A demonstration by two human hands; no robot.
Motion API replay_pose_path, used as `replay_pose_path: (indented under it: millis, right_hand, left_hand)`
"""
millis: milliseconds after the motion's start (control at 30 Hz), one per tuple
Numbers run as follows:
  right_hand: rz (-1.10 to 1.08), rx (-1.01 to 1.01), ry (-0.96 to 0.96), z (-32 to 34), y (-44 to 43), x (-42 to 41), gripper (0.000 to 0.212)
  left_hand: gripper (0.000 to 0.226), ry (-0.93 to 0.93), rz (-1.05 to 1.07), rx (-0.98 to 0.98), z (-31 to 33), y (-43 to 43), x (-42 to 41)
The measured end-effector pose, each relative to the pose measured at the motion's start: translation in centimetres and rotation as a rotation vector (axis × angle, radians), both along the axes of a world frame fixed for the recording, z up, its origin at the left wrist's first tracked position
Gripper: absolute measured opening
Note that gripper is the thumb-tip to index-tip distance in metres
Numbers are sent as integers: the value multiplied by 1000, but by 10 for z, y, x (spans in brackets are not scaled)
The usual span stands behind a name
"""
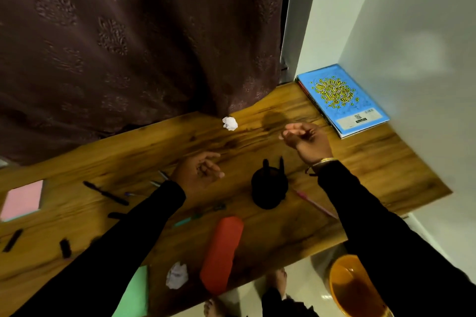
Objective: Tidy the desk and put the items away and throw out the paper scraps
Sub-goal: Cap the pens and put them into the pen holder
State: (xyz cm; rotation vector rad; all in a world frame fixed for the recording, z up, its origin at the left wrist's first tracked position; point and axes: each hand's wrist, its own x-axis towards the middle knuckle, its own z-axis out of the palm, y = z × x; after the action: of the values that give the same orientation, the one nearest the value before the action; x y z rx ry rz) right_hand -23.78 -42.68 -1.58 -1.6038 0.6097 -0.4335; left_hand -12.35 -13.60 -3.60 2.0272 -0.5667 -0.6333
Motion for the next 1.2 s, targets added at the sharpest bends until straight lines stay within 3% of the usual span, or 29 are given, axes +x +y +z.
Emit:
replay_pose_path:
  millis: [67, 100, 133, 167, 233, 300, 533, 600, 700, 867, 1000, 1100, 1200]
  right_hand:
    - [-99, -102, 131, -10, -25, 10, 12]
    - [-69, -276, 282, -17, -36, 16, 6]
    - [14, -466, 492, -25, -43, 20, 12]
    - [102, -595, 717, -35, -45, 24, 31]
    - [267, -669, 984, -54, -39, 25, 62]
    - [312, -626, 1021, -66, -29, 25, 64]
    - [331, -793, 822, -65, -23, 40, 40]
    - [341, -848, 592, -48, -19, 49, 30]
    - [229, -723, 216, -10, 6, 69, 26]
    - [234, -576, -123, 58, 76, 107, 17]
    - [394, -255, -139, 62, 149, 115, 30]
    - [531, -225, -13, 43, 194, 105, 30]
    - [526, -199, 89, 23, 226, 97, 28]
  left_hand:
    - [46, 0, 6, 2, -2, 3, -1]
    - [46, 5, 13, 7, -4, 6, -1]
    - [45, 15, 22, 5, -5, 8, -2]
    - [44, 16, 32, 17, -7, 11, -2]
    - [41, 11, 53, 34, -12, 16, -3]
    - [40, -11, 54, 29, -11, 19, -4]
    - [29, -57, 105, 76, 1, 42, -4]
    - [17, -119, 129, 129, 12, 55, -4]
    - [15, -161, 249, 155, 19, 84, 7]
    - [15, -151, 611, 78, 32, 128, 24]
    - [6, -141, 720, 101, 39, 168, 22]
    - [20, -142, 764, 255, 31, 203, 18]
    - [9, -89, 881, 391, 15, 236, 12]
